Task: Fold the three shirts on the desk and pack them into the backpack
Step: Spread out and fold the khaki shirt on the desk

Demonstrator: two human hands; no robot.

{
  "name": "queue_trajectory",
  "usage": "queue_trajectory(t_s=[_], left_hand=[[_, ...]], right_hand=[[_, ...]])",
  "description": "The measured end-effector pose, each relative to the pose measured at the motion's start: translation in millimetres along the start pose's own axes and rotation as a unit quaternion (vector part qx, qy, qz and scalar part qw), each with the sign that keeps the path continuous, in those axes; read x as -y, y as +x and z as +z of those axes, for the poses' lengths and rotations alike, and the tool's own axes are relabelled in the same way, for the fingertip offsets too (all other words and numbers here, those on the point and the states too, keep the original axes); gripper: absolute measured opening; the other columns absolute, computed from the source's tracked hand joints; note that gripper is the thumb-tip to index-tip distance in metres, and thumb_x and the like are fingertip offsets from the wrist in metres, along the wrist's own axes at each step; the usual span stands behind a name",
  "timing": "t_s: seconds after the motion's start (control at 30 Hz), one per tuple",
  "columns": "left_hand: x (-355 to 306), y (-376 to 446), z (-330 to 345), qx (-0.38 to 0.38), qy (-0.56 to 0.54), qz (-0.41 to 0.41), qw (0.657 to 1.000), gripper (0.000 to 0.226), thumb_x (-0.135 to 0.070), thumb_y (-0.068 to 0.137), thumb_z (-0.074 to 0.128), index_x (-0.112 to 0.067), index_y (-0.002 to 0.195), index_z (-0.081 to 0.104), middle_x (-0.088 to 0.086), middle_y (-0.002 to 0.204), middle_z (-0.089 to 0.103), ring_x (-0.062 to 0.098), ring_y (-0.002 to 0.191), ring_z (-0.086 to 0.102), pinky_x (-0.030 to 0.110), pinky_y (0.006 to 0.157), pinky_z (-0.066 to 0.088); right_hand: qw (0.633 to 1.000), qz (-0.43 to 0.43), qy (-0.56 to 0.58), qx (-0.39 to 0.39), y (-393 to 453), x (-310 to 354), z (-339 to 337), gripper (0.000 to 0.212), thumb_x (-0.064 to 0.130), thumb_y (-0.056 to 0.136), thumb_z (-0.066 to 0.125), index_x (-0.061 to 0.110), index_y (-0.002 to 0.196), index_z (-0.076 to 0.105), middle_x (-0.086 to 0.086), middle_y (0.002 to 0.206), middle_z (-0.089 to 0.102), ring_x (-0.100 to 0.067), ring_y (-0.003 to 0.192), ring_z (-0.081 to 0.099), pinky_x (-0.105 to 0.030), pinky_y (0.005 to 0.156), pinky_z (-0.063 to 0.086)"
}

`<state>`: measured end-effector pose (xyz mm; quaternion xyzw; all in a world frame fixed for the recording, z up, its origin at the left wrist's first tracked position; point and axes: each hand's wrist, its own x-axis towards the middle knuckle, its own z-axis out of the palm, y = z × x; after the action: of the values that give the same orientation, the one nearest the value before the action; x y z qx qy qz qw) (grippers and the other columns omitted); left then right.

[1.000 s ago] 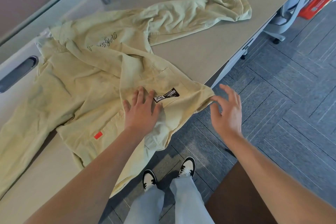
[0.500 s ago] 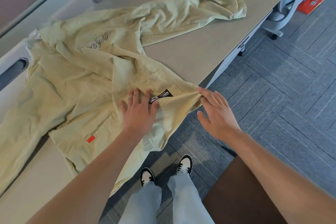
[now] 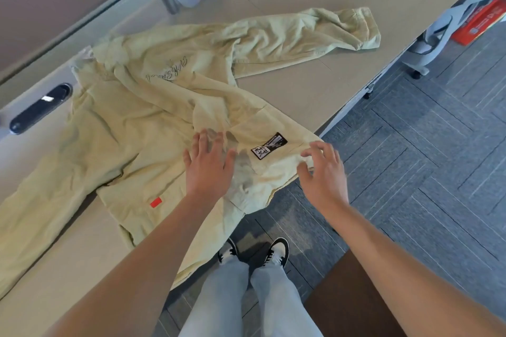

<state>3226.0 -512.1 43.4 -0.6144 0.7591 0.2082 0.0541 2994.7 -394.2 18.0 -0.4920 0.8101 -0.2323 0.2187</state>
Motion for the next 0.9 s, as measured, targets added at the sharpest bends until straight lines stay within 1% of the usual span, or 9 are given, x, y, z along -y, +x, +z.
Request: queue_trajectory(t_s=[0.13, 0.3, 0.4, 0.47, 0.53, 0.6, 0.7, 0.8, 0.9], left_hand=[[30.7, 4.1, -21.9, -0.017, -0.016, -0.036, 0.999, 0.064, -0.052, 0.109, 0.026, -0.021, 0.165, 0.019, 0.012, 0.173, 0.006, 0.027, 0.16, -0.003, 0.054, 0.128, 0.006], [83.5, 31.4, -36.6, -0.024, -0.039, -0.091, 0.995, 0.063, -0.05, 0.108, 0.024, -0.024, 0.165, 0.016, 0.009, 0.174, 0.004, 0.024, 0.16, -0.003, 0.057, 0.127, 0.005], [110.5, 57.3, -38.4, -0.014, -0.043, -0.107, 0.993, 0.063, -0.051, 0.108, 0.021, -0.027, 0.166, 0.012, 0.007, 0.174, 0.001, 0.025, 0.16, -0.005, 0.062, 0.125, 0.003], [127.1, 75.0, -35.5, -0.012, -0.042, -0.116, 0.992, 0.062, -0.05, 0.107, 0.021, -0.03, 0.165, 0.012, 0.006, 0.174, 0.001, 0.026, 0.16, -0.005, 0.066, 0.123, 0.004], [143.1, 91.0, -29.3, -0.009, -0.027, -0.125, 0.992, 0.062, -0.052, 0.106, 0.019, -0.033, 0.164, 0.01, 0.004, 0.174, -0.001, 0.027, 0.16, -0.006, 0.07, 0.121, 0.005], [158.7, 105.1, -20.5, -0.004, -0.002, -0.123, 0.992, 0.064, -0.058, 0.104, 0.013, -0.037, 0.164, 0.0, 0.001, 0.174, -0.011, 0.026, 0.159, -0.014, 0.073, 0.119, 0.002], [183.6, 118.4, -9.9, -0.02, 0.041, -0.087, 0.995, 0.068, -0.066, 0.102, 0.007, -0.041, 0.162, -0.012, -0.001, 0.171, -0.023, 0.025, 0.157, -0.025, 0.076, 0.116, -0.007], [206.5, 131.0, -11.0, -0.044, 0.067, -0.045, 0.996, 0.071, -0.07, 0.101, 0.01, -0.042, 0.163, -0.009, -0.001, 0.173, -0.018, 0.024, 0.157, -0.025, 0.078, 0.115, -0.007], [224.9, 147.6, -17.6, -0.045, 0.075, -0.02, 0.996, 0.072, -0.072, 0.101, 0.013, -0.041, 0.164, -0.004, 0.0, 0.173, -0.014, 0.025, 0.158, -0.023, 0.078, 0.115, -0.002]], right_hand=[[0.992, -0.079, -0.02, 0.096, 26.2, 64.9, 26.2, 0.036, 0.025, 0.101, 0.055, 0.016, 0.136, 0.058, 0.001, 0.147, 0.045, -0.019, 0.137, 0.036, -0.044, 0.115, 0.037], [0.977, -0.137, -0.042, 0.16, 70.0, 145.4, 69.1, 0.055, 0.034, 0.101, 0.052, 0.02, 0.153, 0.043, 0.002, 0.165, 0.028, -0.023, 0.151, 0.025, -0.047, 0.12, 0.032], [0.959, -0.206, -0.098, 0.169, 102.3, 185.7, 96.3, 0.063, 0.039, 0.102, 0.05, 0.02, 0.16, 0.033, -0.001, 0.171, 0.019, -0.023, 0.157, 0.015, -0.042, 0.126, 0.014], [0.942, -0.26, -0.142, 0.16, 124.3, 203.4, 115.4, 0.063, 0.038, 0.102, 0.049, 0.017, 0.159, 0.035, -0.003, 0.172, 0.018, -0.023, 0.159, 0.012, -0.04, 0.128, 0.005], [0.916, -0.307, -0.206, 0.155, 145.0, 211.4, 134.7, 0.061, 0.04, 0.102, 0.046, 0.015, 0.158, 0.04, -0.005, 0.172, 0.02, -0.024, 0.16, 0.01, -0.045, 0.131, 0.003], [0.904, -0.314, -0.239, 0.165, 161.9, 210.1, 150.8, 0.063, 0.044, 0.102, 0.038, 0.016, 0.159, 0.04, -0.008, 0.172, 0.022, -0.027, 0.161, 0.01, -0.048, 0.131, 0.003], [0.913, -0.291, -0.22, 0.182, 172.5, 200.6, 170.0, 0.067, 0.052, 0.103, 0.033, 0.025, 0.164, 0.031, -0.009, 0.174, 0.015, -0.026, 0.162, 0.003, -0.043, 0.131, 0.0], [0.919, -0.266, -0.197, 0.213, 168.0, 199.6, 182.9, 0.072, 0.058, 0.105, 0.036, 0.031, 0.167, 0.013, -0.003, 0.176, -0.009, -0.017, 0.16, -0.019, -0.04, 0.128, -0.012], [0.924, -0.252, -0.189, 0.218, 165.0, 212.2, 194.3, 0.077, 0.064, 0.101, 0.033, 0.03, 0.167, 0.013, -0.001, 0.175, -0.012, -0.016, 0.159, -0.021, -0.046, 0.13, -0.006]])
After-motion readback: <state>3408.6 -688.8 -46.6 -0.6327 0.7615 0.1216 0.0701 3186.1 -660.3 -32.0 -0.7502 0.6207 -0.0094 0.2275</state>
